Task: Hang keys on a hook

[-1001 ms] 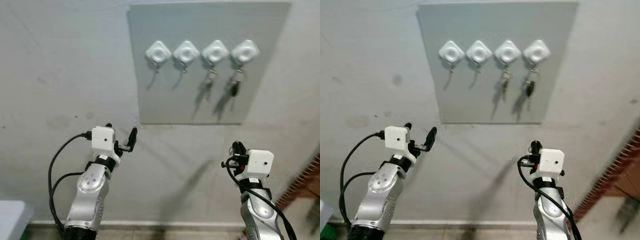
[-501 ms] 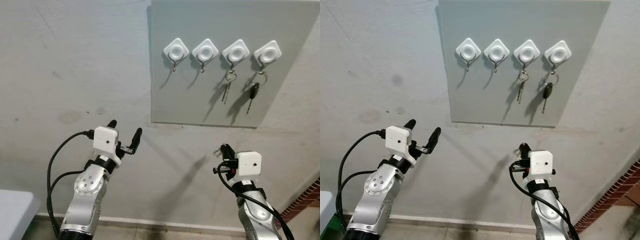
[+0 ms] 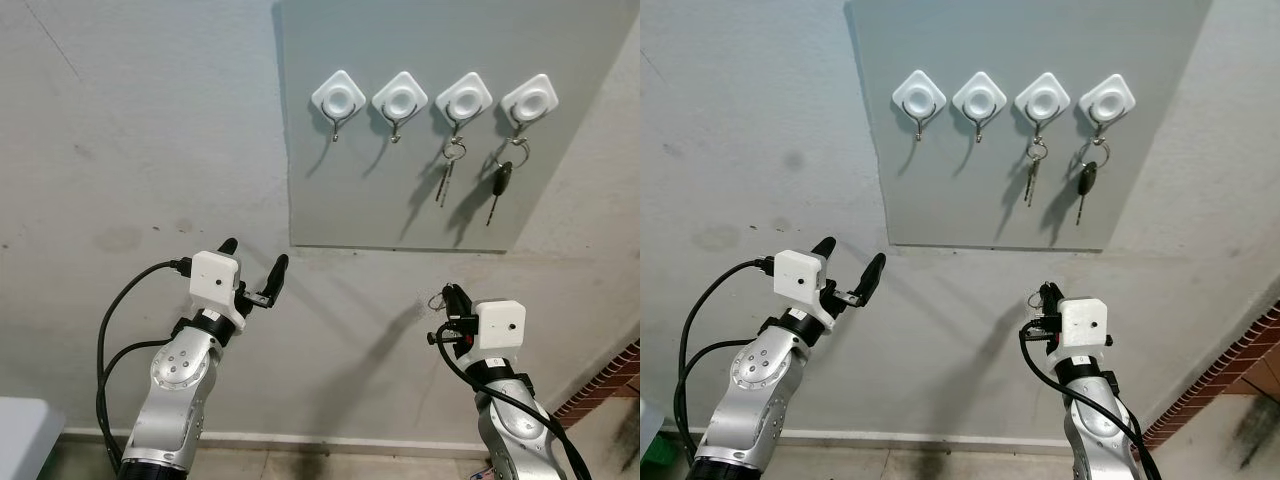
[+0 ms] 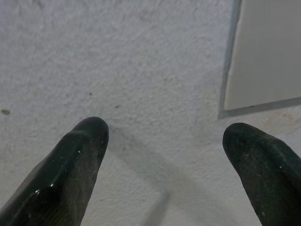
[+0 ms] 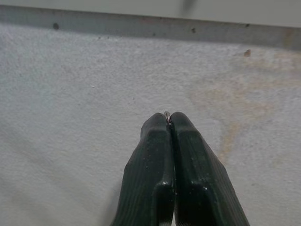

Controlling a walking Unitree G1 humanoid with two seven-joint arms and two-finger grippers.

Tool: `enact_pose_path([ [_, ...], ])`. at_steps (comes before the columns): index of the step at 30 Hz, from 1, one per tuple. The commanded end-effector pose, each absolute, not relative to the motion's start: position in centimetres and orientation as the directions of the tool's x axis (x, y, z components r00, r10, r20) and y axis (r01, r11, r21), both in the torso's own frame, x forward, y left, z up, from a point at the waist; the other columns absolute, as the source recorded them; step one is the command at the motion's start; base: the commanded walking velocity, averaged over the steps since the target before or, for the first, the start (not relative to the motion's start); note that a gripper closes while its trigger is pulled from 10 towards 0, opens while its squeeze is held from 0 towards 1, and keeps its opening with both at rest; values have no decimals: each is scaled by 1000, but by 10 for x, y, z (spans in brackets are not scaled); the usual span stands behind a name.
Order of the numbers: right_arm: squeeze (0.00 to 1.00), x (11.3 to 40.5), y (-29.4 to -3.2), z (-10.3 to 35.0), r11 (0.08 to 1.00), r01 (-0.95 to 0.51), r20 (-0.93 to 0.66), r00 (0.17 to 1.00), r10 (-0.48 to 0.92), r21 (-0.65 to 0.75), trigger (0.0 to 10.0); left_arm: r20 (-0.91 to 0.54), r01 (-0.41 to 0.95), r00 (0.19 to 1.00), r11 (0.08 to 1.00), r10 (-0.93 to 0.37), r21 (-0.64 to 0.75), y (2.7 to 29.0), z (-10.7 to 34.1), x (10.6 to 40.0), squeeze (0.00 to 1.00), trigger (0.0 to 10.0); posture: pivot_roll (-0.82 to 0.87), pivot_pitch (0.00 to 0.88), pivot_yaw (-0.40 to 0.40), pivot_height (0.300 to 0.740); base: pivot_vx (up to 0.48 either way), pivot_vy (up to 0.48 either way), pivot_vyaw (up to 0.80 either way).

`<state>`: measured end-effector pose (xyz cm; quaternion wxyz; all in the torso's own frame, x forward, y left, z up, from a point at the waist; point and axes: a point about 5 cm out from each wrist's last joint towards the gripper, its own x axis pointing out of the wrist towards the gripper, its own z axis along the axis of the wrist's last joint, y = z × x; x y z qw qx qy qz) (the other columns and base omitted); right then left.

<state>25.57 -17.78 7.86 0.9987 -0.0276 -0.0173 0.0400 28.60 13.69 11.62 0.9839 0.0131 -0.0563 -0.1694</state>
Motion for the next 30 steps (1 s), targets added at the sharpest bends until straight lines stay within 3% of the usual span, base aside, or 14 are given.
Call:
enact_pose_path([
  [1, 0, 254, -177, 80, 995, -85, 33, 996, 87, -55, 10000, 96, 359, 928, 933, -361, 39, 135, 115, 280, 0, 10000, -9, 0, 41, 740, 0, 0, 0],
  [23, 0, 252, -175, 78, 996, -77, 25, 997, 78, -44, 10000, 62, 356, 931, 932, -360, 64, 137, 110, 273, 0, 10000, -7, 0, 45, 740, 0, 0, 0],
  [30, 0, 249, -171, 80, 992, -121, 39, 992, 122, -42, 10000, 117, 422, 898, 905, -425, 52, 129, 117, 266, 0, 10000, -9, 0, 48, 740, 0, 0, 0],
])
